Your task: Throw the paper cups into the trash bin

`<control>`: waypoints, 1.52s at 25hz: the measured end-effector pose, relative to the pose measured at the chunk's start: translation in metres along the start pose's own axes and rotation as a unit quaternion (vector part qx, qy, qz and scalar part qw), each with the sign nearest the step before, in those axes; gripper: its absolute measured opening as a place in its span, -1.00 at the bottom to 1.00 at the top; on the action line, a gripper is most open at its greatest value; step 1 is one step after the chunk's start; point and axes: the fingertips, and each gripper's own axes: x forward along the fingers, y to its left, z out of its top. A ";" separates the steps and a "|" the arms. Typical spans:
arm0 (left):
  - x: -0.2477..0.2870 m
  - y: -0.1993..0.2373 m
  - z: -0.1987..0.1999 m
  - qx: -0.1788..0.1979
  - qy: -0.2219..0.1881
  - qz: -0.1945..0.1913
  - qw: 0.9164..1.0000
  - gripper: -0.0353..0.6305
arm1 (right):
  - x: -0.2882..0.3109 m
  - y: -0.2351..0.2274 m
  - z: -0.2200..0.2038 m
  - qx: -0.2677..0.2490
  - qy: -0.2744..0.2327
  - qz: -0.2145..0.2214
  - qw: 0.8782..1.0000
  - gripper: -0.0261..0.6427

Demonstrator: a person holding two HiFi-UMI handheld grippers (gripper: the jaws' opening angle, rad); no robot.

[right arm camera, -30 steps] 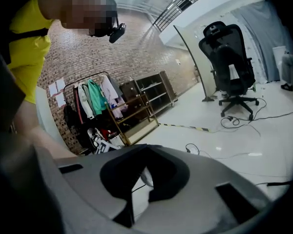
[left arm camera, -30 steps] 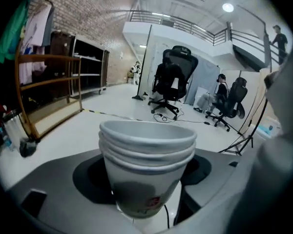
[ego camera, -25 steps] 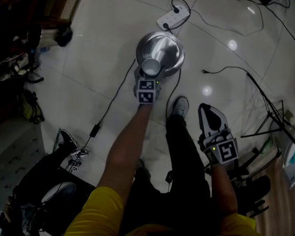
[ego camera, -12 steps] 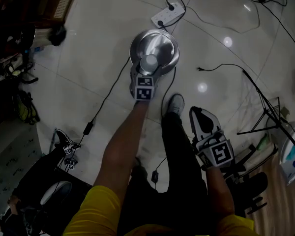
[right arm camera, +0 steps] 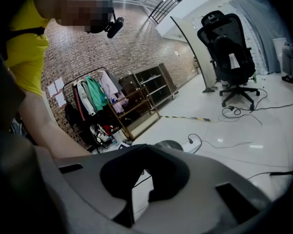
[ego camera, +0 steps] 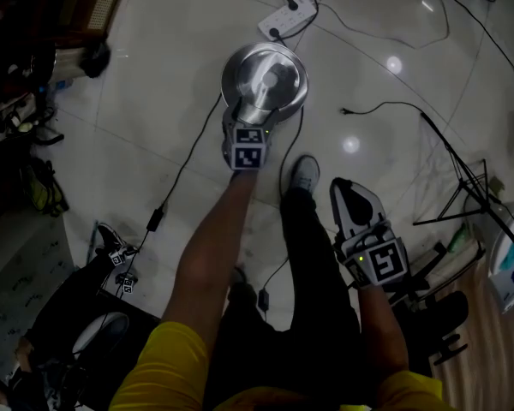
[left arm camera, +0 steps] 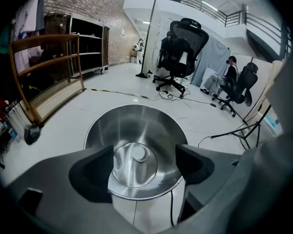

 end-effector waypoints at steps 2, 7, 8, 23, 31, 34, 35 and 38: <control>-0.004 0.000 0.003 0.001 -0.004 0.000 1.000 0.23 | 0.000 0.002 0.003 -0.001 -0.002 -0.001 1.000 -0.90; -0.010 0.002 0.005 0.004 -0.003 -0.002 1.000 0.17 | 0.003 0.009 0.006 0.002 -0.008 -0.003 1.000 -0.90; -0.011 0.003 0.005 0.005 -0.003 -0.003 1.000 0.17 | 0.004 0.011 0.006 0.003 -0.009 -0.002 1.000 -0.90; -0.028 -0.003 0.006 0.008 -0.013 -0.005 1.000 0.17 | 0.004 0.011 0.000 0.020 -0.001 -0.020 1.000 -0.91; -0.033 0.005 0.003 0.002 -0.010 0.005 1.000 0.17 | 0.004 0.013 -0.005 0.029 0.007 -0.029 0.999 -0.91; -0.033 0.007 0.003 -0.001 -0.011 0.006 1.000 0.17 | 0.006 0.014 -0.007 0.024 0.009 -0.028 0.999 -0.91; -0.034 0.007 0.003 0.000 -0.011 0.005 1.000 0.17 | 0.006 0.014 -0.009 0.024 0.012 -0.028 0.999 -0.91; -0.035 0.007 0.004 0.004 -0.013 0.004 1.000 0.17 | 0.008 0.015 -0.013 0.028 0.018 -0.031 0.999 -0.91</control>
